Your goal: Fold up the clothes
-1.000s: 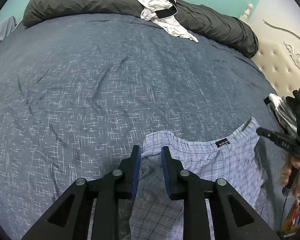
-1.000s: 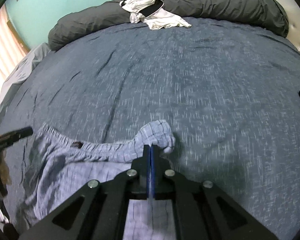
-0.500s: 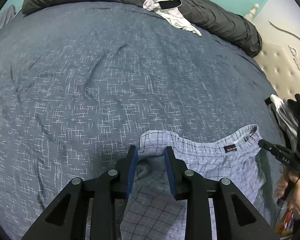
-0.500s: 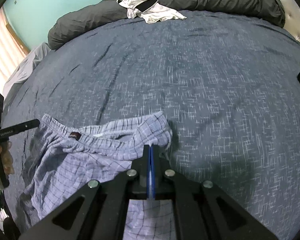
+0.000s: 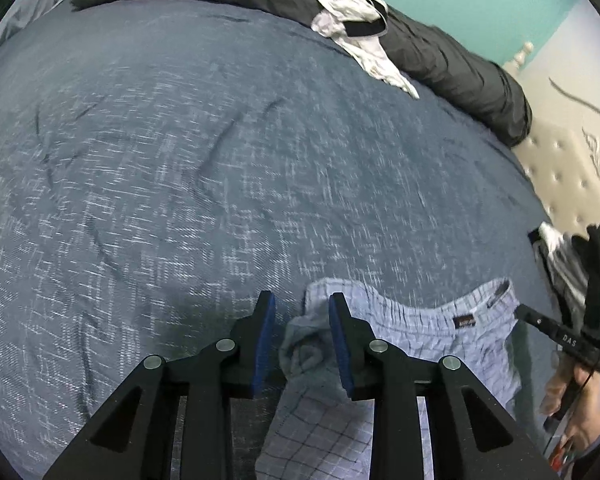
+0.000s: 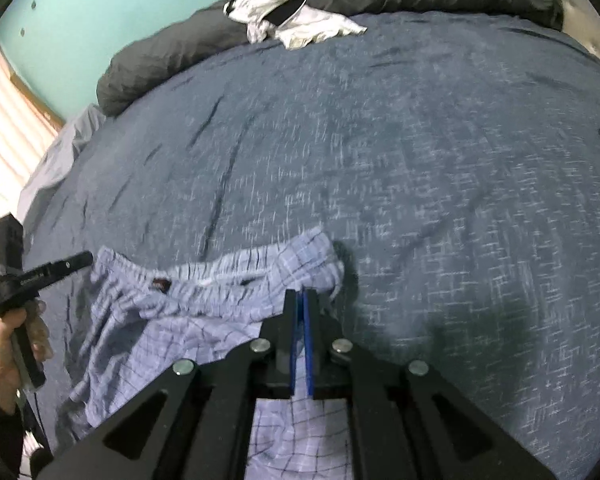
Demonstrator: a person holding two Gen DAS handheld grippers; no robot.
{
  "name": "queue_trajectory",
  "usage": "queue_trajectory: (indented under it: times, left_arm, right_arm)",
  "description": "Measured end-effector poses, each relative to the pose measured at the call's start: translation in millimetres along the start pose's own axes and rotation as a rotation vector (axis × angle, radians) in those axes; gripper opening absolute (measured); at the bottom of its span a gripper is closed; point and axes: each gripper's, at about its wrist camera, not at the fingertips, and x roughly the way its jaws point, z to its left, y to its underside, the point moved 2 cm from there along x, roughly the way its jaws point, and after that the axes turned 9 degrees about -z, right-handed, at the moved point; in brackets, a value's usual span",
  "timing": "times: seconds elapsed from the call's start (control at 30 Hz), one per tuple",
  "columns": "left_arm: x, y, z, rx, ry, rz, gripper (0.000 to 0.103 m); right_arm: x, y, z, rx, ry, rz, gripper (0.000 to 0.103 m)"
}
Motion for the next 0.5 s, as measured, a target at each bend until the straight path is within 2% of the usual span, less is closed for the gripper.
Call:
queue_trajectory:
  times: [0.03,0.1,0.13,0.5]
  left_arm:
    - [1.9,-1.2,-0.1,0.0,0.004,0.006,0.03]
    - [5.3,-2.9,-1.7,0.004,0.015,0.017,0.03]
    - [7.2,-2.9,-3.4,0.004,0.026,0.023,0.03]
    - [19.1,2.0,-9.6,0.008,0.062,0.046,0.03]
  right_arm:
    - [-2.4,-2.9,-2.6,0.015,-0.004,-0.014,0.008]
    - [-4.2,-10.1,-8.2,0.049,-0.016,-0.038,0.018]
    - [-2.8,-13.0,-9.6,0.052,-0.019,-0.039,0.019]
    - [20.6,-25.5,-12.8,-0.011,-0.003,-0.003,0.02]
